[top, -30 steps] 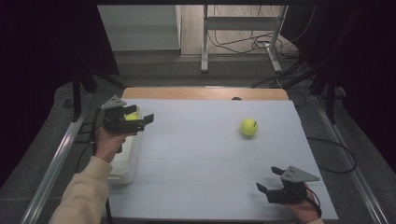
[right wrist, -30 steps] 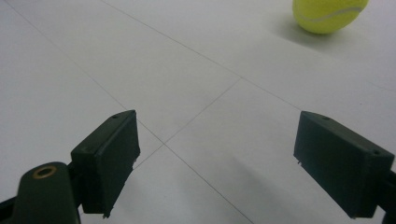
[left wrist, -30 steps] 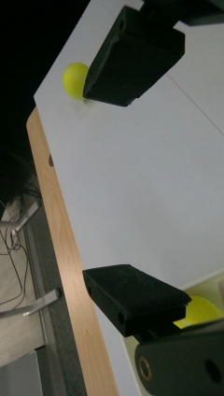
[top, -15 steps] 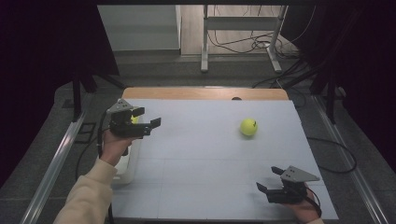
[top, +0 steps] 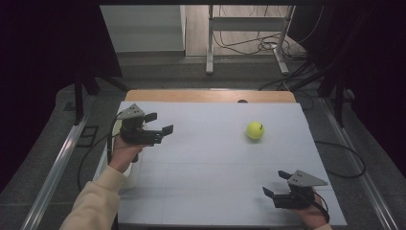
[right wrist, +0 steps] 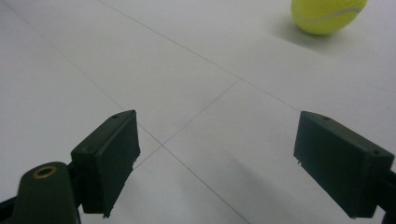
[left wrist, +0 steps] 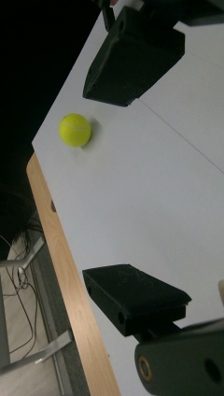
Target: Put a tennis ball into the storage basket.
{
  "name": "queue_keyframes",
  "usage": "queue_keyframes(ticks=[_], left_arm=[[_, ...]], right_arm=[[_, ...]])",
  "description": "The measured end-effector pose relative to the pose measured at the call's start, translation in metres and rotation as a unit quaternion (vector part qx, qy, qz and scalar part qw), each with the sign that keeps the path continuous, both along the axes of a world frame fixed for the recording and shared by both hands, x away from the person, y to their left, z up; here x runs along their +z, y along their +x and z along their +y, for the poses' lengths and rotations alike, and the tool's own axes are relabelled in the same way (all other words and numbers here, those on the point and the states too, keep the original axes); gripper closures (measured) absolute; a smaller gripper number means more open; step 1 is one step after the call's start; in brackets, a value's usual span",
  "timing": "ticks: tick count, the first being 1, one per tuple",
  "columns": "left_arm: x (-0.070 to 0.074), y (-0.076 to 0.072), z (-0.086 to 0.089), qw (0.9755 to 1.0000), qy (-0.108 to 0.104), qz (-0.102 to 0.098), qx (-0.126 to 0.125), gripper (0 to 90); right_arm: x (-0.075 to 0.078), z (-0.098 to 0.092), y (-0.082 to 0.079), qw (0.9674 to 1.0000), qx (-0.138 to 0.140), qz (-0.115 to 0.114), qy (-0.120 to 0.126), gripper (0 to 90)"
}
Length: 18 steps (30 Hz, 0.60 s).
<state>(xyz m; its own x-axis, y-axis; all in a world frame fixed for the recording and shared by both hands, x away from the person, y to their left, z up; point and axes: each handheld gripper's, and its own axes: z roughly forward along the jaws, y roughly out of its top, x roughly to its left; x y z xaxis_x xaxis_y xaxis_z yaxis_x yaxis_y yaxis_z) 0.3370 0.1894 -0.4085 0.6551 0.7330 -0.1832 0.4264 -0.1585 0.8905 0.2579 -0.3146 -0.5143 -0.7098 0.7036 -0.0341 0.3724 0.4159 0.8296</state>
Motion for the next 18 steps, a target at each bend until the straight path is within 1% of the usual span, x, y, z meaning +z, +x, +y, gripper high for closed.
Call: queue_keyframes(ticks=[18], left_arm=[[-0.002, 0.001, -0.022, 0.9997, 0.004, 0.000, -0.025, 13.9]], right_arm=[[0.001, 0.000, 0.000, 1.0000, -0.001, -0.001, 0.003, 14.7]])
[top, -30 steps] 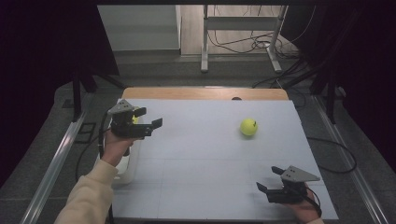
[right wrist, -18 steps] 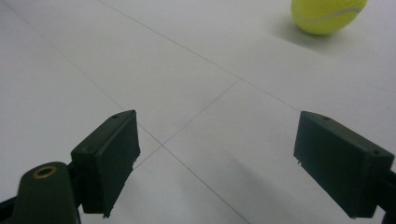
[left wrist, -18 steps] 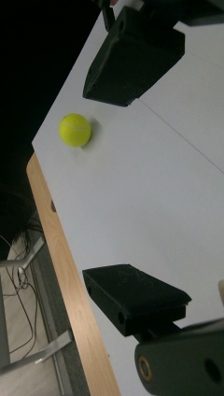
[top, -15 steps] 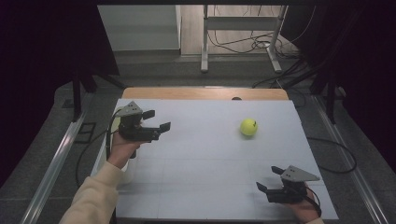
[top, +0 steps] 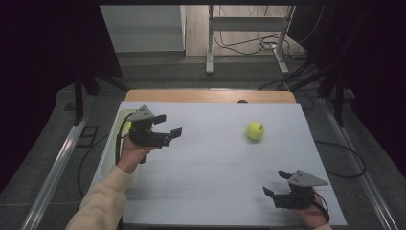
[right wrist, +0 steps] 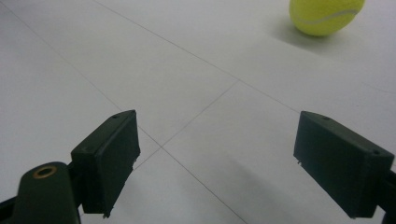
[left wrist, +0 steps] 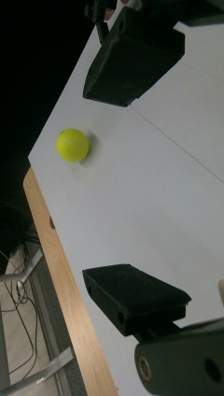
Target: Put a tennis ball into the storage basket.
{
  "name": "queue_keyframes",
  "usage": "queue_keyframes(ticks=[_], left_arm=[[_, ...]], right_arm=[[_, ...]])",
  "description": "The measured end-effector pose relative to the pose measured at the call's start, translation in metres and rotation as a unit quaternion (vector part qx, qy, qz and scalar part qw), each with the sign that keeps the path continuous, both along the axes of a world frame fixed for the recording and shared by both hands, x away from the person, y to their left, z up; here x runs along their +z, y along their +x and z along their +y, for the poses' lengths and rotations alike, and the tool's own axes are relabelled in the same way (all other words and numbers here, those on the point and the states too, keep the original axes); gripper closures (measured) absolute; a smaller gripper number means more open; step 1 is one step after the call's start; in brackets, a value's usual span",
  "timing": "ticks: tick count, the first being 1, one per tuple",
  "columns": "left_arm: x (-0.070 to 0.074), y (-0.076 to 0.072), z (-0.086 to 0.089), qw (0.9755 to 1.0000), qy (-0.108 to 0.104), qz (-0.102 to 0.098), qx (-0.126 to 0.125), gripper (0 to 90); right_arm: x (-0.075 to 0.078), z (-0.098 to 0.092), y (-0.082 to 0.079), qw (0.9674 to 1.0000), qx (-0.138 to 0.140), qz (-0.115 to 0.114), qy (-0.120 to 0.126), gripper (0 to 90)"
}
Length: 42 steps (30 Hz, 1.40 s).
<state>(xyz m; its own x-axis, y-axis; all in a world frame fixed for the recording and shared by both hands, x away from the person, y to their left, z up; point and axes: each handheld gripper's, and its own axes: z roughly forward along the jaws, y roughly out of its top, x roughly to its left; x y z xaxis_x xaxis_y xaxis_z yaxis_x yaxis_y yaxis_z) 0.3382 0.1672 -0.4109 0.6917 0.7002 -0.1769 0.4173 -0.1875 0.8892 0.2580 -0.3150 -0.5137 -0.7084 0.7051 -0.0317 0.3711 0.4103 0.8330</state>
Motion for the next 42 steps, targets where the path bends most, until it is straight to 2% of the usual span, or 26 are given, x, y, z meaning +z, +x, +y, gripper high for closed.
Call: queue_keyframes(ticks=[25, 42], left_arm=[[-0.009, 0.006, -0.032, 0.9993, 0.010, 0.010, -0.033, 13.9], [-0.016, 0.012, -0.048, 0.9985, 0.024, 0.018, -0.045, 13.9]], right_arm=[[0.000, 0.000, 0.000, 1.0000, 0.001, -0.003, 0.002, 14.7], [0.000, -0.001, 0.000, 1.0000, -0.002, -0.003, 0.004, 14.7]])
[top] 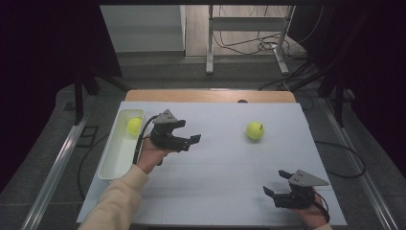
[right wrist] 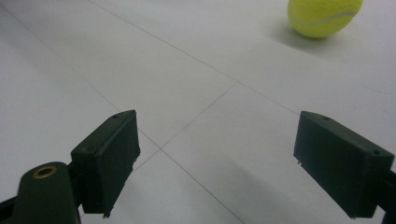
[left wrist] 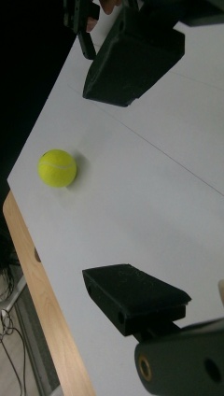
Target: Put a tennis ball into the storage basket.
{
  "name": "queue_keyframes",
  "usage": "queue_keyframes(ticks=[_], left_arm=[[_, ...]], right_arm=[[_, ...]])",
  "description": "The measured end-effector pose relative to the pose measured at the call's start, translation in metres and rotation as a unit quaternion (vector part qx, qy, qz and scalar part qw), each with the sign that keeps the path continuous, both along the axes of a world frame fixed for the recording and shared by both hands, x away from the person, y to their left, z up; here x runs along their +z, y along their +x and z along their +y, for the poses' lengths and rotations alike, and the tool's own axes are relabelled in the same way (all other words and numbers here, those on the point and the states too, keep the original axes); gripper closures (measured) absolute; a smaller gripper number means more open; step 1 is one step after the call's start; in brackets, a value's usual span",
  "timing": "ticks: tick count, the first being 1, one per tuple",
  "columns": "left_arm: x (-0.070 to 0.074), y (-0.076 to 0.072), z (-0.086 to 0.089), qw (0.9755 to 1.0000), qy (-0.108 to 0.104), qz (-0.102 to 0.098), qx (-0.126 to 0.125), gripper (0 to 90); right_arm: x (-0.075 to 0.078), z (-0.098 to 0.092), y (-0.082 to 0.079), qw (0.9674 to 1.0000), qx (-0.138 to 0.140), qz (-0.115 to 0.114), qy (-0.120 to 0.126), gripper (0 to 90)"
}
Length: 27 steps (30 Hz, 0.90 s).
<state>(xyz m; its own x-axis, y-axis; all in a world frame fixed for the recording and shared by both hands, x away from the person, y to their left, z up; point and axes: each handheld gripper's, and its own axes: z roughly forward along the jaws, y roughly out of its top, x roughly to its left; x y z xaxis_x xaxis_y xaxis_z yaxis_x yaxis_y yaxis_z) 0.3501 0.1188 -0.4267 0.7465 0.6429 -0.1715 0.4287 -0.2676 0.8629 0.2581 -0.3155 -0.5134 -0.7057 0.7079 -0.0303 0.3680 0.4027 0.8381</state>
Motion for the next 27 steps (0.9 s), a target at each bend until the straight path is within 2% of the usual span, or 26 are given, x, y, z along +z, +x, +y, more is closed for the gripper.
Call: queue_keyframes(ticks=[27], left_arm=[[-0.013, 0.009, -0.024, 0.9998, 0.011, 0.011, -0.016, 13.8]], right_arm=[[0.000, 0.000, 0.000, 1.0000, 0.000, -0.002, 0.000, 14.6]])
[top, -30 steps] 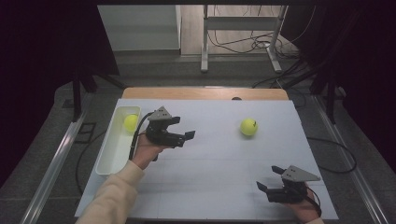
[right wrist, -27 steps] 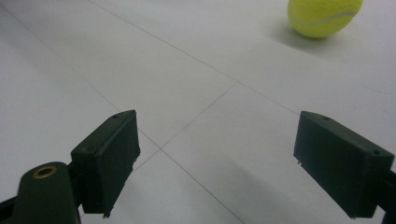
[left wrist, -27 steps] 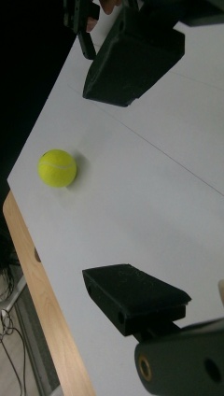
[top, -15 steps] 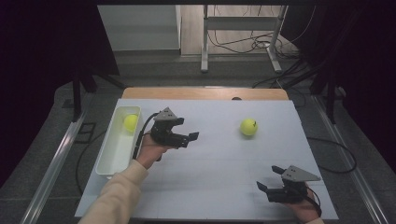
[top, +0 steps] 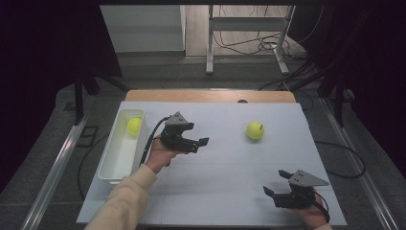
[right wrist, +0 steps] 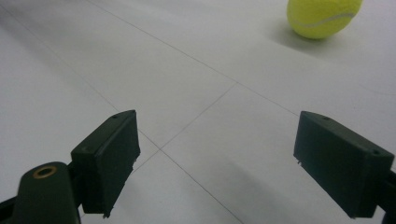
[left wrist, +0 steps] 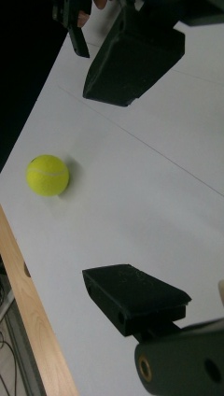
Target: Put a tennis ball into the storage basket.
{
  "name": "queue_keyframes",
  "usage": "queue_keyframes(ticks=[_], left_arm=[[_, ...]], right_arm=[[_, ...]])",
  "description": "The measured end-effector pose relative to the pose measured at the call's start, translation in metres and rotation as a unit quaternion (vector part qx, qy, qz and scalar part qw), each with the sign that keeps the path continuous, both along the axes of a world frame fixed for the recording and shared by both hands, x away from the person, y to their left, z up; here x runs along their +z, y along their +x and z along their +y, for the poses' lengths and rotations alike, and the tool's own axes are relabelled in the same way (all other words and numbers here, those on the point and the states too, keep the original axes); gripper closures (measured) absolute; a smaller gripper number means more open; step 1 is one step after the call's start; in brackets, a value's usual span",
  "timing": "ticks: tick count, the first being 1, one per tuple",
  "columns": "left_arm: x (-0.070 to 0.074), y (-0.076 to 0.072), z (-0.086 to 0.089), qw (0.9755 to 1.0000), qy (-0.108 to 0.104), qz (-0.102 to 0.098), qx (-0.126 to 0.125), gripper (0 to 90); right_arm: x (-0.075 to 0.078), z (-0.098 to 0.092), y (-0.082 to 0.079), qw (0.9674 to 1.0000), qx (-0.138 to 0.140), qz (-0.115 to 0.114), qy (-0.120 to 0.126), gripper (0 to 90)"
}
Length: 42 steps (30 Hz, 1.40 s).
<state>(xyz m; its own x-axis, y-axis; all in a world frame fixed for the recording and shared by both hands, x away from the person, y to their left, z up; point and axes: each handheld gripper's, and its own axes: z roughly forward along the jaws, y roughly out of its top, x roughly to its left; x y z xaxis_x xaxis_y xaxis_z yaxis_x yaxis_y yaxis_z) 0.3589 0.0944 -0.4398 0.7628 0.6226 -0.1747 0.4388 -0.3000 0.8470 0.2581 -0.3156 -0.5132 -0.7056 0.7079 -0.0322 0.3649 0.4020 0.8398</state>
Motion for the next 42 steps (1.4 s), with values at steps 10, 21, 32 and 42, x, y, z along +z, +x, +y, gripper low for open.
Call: queue_keyframes(ticks=[10, 21, 32, 42], left_arm=[[-0.005, 0.003, -0.012, 1.0000, 0.004, 0.003, -0.007, 13.8], [-0.008, 0.007, -0.023, 0.9999, 0.008, 0.006, -0.013, 14.0], [-0.011, 0.011, -0.032, 0.9997, 0.011, 0.010, -0.017, 14.0], [-0.017, 0.016, -0.042, 0.9995, 0.013, 0.017, -0.023, 14.0]], right_arm=[[0.000, 0.000, 0.000, 1.0000, -0.001, 0.000, 0.001, 14.7], [0.000, -0.001, 0.000, 1.0000, -0.003, 0.000, 0.000, 14.7], [0.000, -0.001, 0.000, 1.0000, -0.003, -0.001, 0.001, 14.7], [0.000, -0.001, 0.000, 1.0000, -0.004, 0.001, 0.005, 14.7]])
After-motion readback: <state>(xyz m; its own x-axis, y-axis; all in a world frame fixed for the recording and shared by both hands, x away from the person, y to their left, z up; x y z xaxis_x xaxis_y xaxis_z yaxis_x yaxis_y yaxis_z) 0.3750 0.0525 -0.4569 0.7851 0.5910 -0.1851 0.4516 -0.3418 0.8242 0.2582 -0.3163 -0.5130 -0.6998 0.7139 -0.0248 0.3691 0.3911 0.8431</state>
